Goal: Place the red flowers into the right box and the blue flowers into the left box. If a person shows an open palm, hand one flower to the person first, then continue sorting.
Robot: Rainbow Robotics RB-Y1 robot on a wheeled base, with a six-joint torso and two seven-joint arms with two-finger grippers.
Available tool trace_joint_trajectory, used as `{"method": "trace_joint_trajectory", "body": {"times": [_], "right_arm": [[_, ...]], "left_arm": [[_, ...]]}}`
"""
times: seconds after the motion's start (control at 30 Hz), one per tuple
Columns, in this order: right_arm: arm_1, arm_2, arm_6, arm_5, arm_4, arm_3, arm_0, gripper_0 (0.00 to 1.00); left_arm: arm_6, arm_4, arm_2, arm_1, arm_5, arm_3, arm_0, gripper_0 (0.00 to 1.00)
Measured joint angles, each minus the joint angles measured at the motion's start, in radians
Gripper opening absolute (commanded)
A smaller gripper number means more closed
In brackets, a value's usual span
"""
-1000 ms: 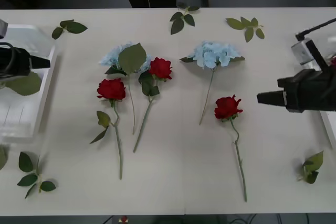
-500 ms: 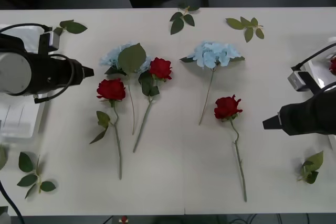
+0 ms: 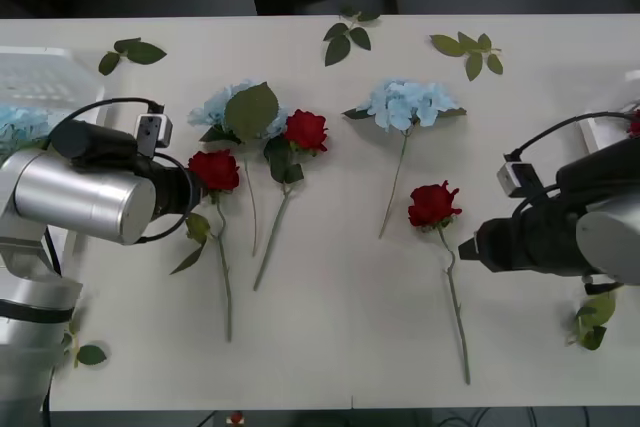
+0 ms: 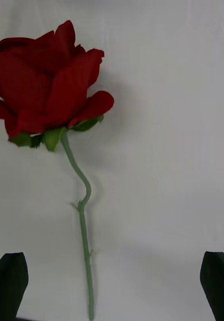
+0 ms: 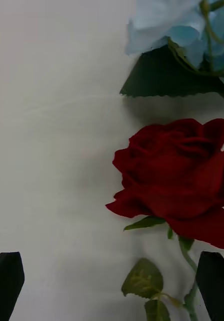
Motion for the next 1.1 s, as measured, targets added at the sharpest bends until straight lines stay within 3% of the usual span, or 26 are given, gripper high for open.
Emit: {"method": "trace_joint_trajectory", "body": {"times": [0.2, 0.47, 0.7, 0.97, 1.1], "right_arm": [[0.057, 0.105, -0.014, -0.055, 0.115, 0.096, -0.054, 1.0], [0.115, 0.121, -0.019, -0.093, 0.19, 0.163, -0.056, 1.0], [0.115, 0.183, -0.019, -0.156, 0.219, 0.205, -0.056, 1.0], [0.115, 0.218, -0.019, -0.207, 0.251, 0.259, -0.056, 1.0], [0.116, 0.221, -0.02, -0.207, 0.27, 0.266, -0.056, 1.0]], "left_arm": [[0.015, -0.044, -0.057, -0.016, 0.0, 0.062, -0.027, 1.0], [0.015, -0.111, -0.064, -0.025, -0.065, 0.204, -0.053, 1.0], [0.015, -0.149, -0.064, -0.069, -0.065, 0.319, -0.14, 1.0], [0.015, -0.102, -0.062, -0.066, -0.032, 0.307, -0.174, 1.0], [0.015, -0.051, -0.062, -0.032, 0.006, 0.204, -0.135, 1.0]]}}
